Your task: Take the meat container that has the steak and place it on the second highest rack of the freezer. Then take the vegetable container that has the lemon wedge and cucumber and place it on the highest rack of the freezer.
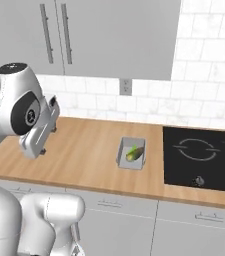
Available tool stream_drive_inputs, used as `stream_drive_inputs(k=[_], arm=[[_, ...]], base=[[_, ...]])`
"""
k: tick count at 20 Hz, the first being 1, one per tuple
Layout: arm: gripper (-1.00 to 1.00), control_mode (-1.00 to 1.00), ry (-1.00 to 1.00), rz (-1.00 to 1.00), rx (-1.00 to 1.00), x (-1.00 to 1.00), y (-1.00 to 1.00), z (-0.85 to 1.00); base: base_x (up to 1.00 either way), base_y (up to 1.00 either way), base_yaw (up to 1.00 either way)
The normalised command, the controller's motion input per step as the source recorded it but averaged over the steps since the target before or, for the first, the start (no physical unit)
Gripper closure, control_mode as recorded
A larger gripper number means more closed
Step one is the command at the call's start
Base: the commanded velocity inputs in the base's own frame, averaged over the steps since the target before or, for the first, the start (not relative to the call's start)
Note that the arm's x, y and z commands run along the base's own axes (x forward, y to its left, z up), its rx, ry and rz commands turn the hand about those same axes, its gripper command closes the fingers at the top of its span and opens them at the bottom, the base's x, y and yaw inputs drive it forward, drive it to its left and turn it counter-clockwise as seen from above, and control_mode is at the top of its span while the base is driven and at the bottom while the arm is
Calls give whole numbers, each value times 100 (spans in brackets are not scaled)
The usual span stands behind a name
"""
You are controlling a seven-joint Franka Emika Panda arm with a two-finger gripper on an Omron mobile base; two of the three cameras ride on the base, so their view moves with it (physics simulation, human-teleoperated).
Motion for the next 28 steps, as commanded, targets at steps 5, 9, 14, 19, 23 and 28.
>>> stream_drive_inputs(k=[5,9,14,19,23,28], arm=[[-100,100,0,0,0,0,0,0],[-100,-100,1,0,0,0,0,0],[-100,-100,2,10,5,16,-65,0],[-100,-100,8,17,13,82,-100,-1],[-100,-100,1,17,4,86,-93,-43],[-100,-100,0,12,0,75,-55,-84]], base=[[34,-6,0],[0,0,0],[0,0,0],[0,0,0],[0,0,0],[0,0,0]])
